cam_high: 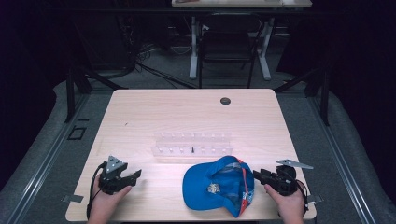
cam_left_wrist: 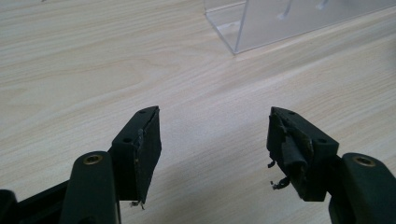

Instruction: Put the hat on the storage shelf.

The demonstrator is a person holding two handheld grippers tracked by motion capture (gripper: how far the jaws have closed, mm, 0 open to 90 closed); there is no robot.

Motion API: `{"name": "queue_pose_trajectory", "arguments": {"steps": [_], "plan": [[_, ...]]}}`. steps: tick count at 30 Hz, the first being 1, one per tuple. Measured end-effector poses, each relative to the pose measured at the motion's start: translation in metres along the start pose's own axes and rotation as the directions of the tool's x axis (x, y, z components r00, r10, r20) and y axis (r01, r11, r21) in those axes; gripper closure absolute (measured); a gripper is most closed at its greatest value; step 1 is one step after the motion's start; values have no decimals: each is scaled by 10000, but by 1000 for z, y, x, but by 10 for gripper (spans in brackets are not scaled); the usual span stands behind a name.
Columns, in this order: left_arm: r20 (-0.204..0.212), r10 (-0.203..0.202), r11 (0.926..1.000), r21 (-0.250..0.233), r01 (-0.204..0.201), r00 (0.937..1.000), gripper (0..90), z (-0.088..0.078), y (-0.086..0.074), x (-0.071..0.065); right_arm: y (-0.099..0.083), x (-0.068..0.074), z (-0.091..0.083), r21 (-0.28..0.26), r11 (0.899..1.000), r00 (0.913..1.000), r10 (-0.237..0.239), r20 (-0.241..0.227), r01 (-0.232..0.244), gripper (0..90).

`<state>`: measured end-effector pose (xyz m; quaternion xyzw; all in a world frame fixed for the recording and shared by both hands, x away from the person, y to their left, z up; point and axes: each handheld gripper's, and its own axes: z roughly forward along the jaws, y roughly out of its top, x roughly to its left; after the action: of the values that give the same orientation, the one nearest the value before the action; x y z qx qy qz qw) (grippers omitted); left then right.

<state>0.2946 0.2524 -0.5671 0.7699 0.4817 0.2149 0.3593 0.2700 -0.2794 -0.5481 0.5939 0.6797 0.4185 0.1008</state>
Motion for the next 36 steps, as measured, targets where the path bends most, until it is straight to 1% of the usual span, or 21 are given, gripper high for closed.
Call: {"name": "queue_pose_trajectory", "arguments": {"steps": [2, 4, 6, 7, 8, 9, 11, 12, 14, 15, 16, 18, 21, 22, 25, 26, 27, 28, 32, 34, 36], "plan": [[176, -115, 9999, -31, 116, 9998, 353, 0, 0, -1, 0, 2, -1, -61, 10000, 9998, -54, 192, 55, 548], [259, -105, 9999, 8, 105, 9996, 355, 1, 0, -1, 1, 3, -3, -55, 10000, 9997, -31, 249, 32, 544], [345, -80, 10000, -13, 81, 9994, 383, 1, 0, -2, 1, 4, -4, -98, 9999, 9994, -62, 340, 65, 537], [308, -64, 10000, 31, 63, 9995, 384, 1, 1, -3, 1, 4, -5, -78, 9999, 9995, -77, 319, 79, 540], [346, 40, 10000, 50, -42, 9994, 402, 1, 1, -3, 2, 4, -6, -53, 10000, 9998, -30, 207, 32, 549], [375, 24, 9999, 161, -30, 9993, 427, 1, 1, -3, 3, 4, -6, -1, 10000, 9999, 26, 111, -26, 556], [422, -27, 9998, 217, 18, 9991, 435, 1, 1, -4, 3, 4, -6, 74, 9999, 9999, 108, -28, -108, 562], [397, 49, 9997, 224, -58, 9992, 445, 1, 1, -4, 3, 4, -6, 125, 9998, 9999, 133, -91, -131, 565], [401, 59, 9997, 238, -69, 9992, 448, 1, 1, -4, 3, 6, -7, 213, 9995, 9994, 236, -233, -231, 570], [399, 66, 9997, 243, -75, 9992, 448, 1, 1, -4, 3, 6, -7, 213, 9995, 9994, 236, -233, -231, 570], [411, 56, 9996, 266, -67, 9991, 459, 1, 1, -4, 4, 7, -8, 237, 9994, 9988, 249, -417, -239, 573], [480, 62, 9996, 276, -76, 9988, 460, 1, 1, -4, 5, 9, -9, 307, 9992, 9979, 285, -573, -268, 575], [478, 44, 9996, 278, -57, 9988, 459, 1, 1, -5, 5, 11, -9, 466, 9987, 9977, 230, -642, -201, 575], [498, 54, 9996, 276, -68, 9987, 459, 1, 1, -6, 5, 13, -8, 675, 9977, 9974, 150, -706, -102, 575], [516, 118, 9993, 362, -136, 9986, 458, 1, 1, -6, 6, 15, -8, 719, 9974, 9967, 151, -797, -93, 575], [549, 116, 9991, 409, -139, 9984, 458, 1, 1, -6, 7, 17, -8, 777, 9969, 9953, 177, -957, -103, 575], [549, 116, 9991, 409, -139, 9984, 458, 1, 1, -6, 7, 17, -8, 777, 9969, 9953, 177, -957, -103, 575], [561, 77, 9990, 429, -101, 9984, 458, 2, 1, -7, 7, 20, -8, 874, 9961, 9939, 193, -1084, -98, 574], [635, 130, 9987, 475, -160, 9979, 458, 2, 1, -7, 9, 24, -7, 1084, 9940, 9928, 252, -1173, -125, 573], [687, 137, 9986, 508, -172, 9975, 459, 2, 2, -8, 10, 26, -6, 1201, 9927, 9934, 282, -1111, -147, 573], [673, 142, 9986, 497, -175, 9976, 462, 2, 2, -8, 11, 27, -5, 1409, 9898, 9926, 365, -1159, -199, 567]]}}
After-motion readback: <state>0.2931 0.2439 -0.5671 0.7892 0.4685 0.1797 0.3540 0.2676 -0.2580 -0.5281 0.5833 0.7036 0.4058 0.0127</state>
